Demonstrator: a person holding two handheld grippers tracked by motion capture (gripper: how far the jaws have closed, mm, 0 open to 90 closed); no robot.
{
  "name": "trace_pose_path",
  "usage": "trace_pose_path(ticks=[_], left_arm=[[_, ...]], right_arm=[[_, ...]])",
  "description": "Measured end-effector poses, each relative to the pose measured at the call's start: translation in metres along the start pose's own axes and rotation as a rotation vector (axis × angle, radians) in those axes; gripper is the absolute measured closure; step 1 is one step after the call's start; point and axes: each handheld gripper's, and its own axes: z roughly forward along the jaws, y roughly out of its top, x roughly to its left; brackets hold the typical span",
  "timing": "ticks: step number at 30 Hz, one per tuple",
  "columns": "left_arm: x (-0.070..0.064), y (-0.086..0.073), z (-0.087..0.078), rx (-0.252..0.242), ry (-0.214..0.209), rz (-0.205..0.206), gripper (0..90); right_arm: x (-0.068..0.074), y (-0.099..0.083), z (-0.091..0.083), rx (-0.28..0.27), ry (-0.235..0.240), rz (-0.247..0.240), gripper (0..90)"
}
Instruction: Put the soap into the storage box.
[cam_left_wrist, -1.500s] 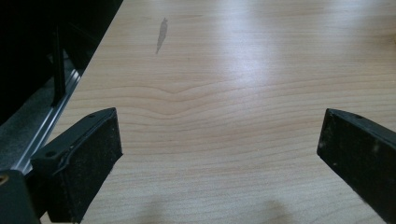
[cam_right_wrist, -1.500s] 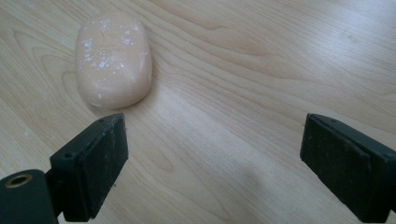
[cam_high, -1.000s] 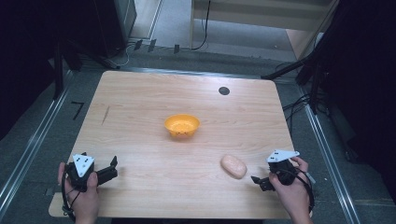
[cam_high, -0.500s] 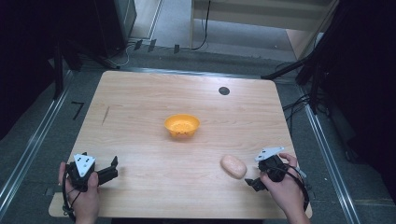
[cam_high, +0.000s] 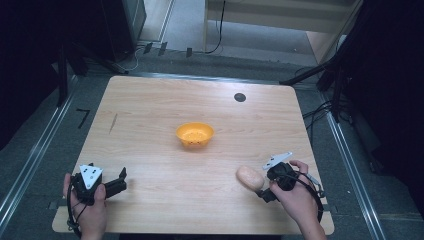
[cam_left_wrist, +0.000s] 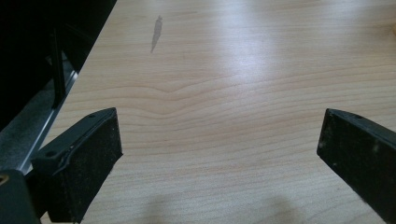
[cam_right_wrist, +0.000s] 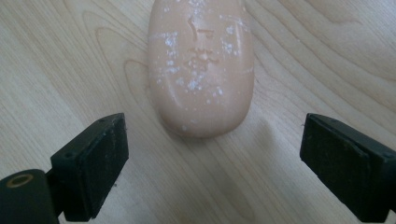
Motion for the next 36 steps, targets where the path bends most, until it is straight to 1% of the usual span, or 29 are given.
trace_pose_path(ticks=[4, 5, 7, 9, 14, 16, 19, 21, 29, 31, 32, 36], left_arm=[[0.000, 0.000, 0.000, 0.002, 0.000, -0.001, 0.2], [0.000, 0.000, 0.000, 0.001, -0.001, -0.001, 0.2], [0.000, 0.000, 0.000, 0.001, -0.001, -0.001, 0.2], [0.000, 0.000, 0.000, 0.001, -0.002, -0.002, 0.2], [0.001, 0.000, 0.000, -0.001, -0.004, -0.008, 0.2], [0.001, 0.000, 0.000, -0.001, -0.003, -0.006, 0.2], [0.001, 0.000, 0.000, -0.001, -0.004, -0.008, 0.2], [0.001, 0.000, 0.000, -0.001, -0.005, -0.009, 0.2], [0.000, 0.000, 0.000, 0.003, -0.005, -0.003, 0.2], [0.000, 0.000, 0.000, 0.002, -0.003, -0.001, 0.2], [0.000, 0.000, 0.000, 0.002, -0.002, -0.001, 0.2], [0.000, 0.000, 0.000, 0.003, -0.002, -0.001, 0.2]], right_arm=[[0.001, 0.005, 0.004, 0.007, 0.006, -0.001, 8.7], [0.002, 0.006, 0.004, 0.008, 0.005, 0.008, 8.7], [0.001, 0.007, 0.005, 0.007, 0.006, 0.003, 8.7], [0.002, 0.010, 0.008, 0.008, 0.010, 0.013, 8.7], [0.003, 0.018, 0.012, 0.016, 0.007, 0.006, 9.2], [0.004, 0.020, 0.014, 0.018, 0.008, 0.005, 13.3], [0.005, 0.022, 0.015, 0.029, 0.006, 0.003, 13.6], [0.004, 0.024, 0.017, 0.036, 0.011, 0.011, 14.0], [0.005, 0.028, 0.020, 0.043, 0.010, 0.009, 16.0], [0.006, 0.029, 0.022, 0.040, 0.006, 0.004, 16.9], [0.006, 0.030, 0.023, 0.036, -0.005, 0.010, 19.6], [0.006, 0.030, 0.024, 0.039, -0.006, 0.017, 20.2]])
